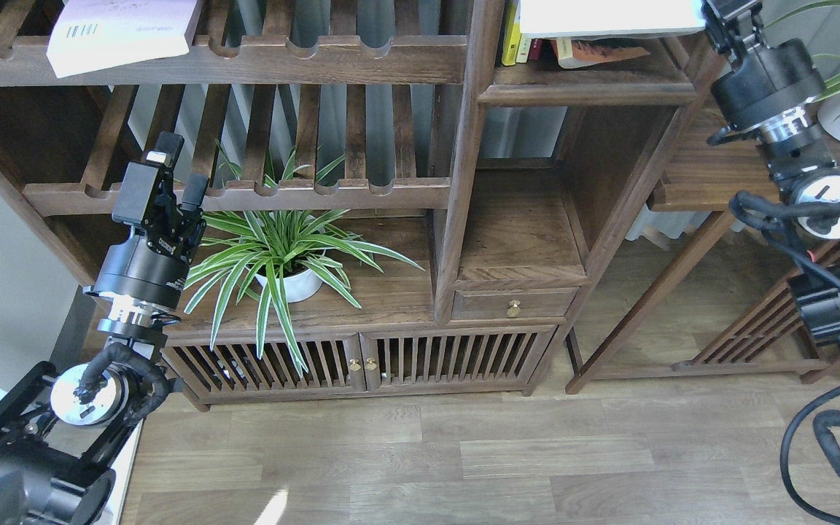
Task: Organize books on shelf
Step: 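Lower the white book into the upper compartment beside the upright books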
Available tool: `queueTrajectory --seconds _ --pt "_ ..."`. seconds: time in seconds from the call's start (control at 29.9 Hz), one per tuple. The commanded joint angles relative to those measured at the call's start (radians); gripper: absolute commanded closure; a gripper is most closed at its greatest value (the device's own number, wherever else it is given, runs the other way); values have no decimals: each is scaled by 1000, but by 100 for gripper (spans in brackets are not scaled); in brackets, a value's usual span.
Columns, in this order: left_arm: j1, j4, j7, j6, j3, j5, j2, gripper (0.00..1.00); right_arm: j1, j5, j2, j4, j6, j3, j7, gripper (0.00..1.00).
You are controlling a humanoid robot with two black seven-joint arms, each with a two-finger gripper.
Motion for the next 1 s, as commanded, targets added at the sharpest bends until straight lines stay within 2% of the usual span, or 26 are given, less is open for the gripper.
queueTrajectory --seconds 0.0,0.6,0.8,0.97 --pt "1 0 0 0 0 1 -1 2 -6 12 -45 -7 0 1 1 97" --pt "2 0 0 0 3 3 -2 2 52 20 -48 -39 0 33 3 97" --pt "2 2 1 0 3 3 -2 2 93 20 -45 -63 -65 28 3 97" --pt "2 2 3 0 6 3 -3 2 103 15 -25 -85 -74 19 3 97"
